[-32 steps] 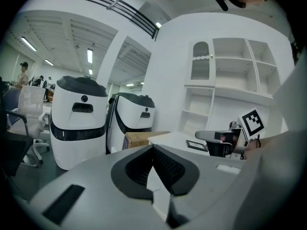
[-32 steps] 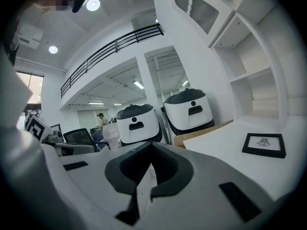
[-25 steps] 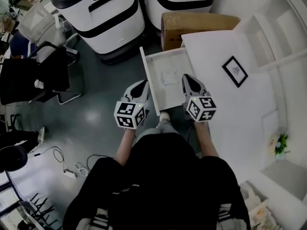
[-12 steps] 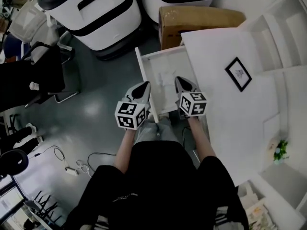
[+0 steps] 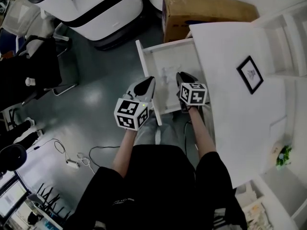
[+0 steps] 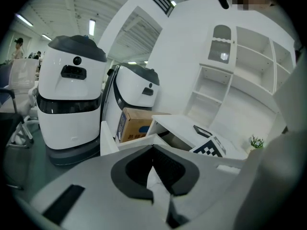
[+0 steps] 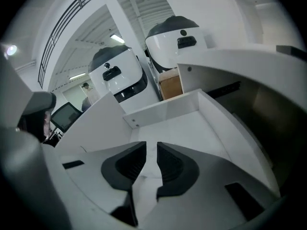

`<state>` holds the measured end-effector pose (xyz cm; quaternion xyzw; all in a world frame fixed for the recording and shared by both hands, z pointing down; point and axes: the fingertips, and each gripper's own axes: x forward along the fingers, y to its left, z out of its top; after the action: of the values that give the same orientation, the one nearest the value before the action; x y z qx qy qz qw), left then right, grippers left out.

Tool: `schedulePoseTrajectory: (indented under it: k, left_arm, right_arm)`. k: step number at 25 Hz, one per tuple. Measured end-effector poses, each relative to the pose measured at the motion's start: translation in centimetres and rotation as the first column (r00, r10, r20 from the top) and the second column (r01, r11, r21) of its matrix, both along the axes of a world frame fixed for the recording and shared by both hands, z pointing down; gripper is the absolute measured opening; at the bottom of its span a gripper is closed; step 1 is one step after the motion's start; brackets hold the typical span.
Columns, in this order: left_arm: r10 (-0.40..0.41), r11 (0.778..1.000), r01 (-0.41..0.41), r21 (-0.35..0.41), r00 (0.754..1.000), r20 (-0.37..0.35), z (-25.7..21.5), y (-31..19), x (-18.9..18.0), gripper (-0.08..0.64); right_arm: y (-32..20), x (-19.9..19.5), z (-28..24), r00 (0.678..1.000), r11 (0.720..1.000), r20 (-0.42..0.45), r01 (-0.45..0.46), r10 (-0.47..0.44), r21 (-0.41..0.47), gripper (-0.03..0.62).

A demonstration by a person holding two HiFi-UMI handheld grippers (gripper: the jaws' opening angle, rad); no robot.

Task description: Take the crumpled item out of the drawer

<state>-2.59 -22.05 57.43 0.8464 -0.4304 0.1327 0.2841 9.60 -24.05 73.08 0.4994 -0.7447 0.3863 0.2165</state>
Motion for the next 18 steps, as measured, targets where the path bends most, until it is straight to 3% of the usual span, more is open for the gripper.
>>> schedulePoseTrajectory:
  k: [12, 18]
  left_arm:
    - [0.019, 0.999, -0.019, -0.034, 1.0, 0.001, 2.1, -1.7, 0.5, -0.002]
    - [0.028, 0.999, -0.028, -0.044, 1.0, 0.0, 2.7, -2.0, 1.0, -0.003]
  right_arm:
    - [-2.5, 0.2, 5.9, 0.999, 0.992, -0.042, -0.027, 0.022, -0.12, 0.206]
    - [-2.2, -0.1, 8.2, 0.999, 0.983, -0.036, -0.003, -0.004, -0.183, 0.206]
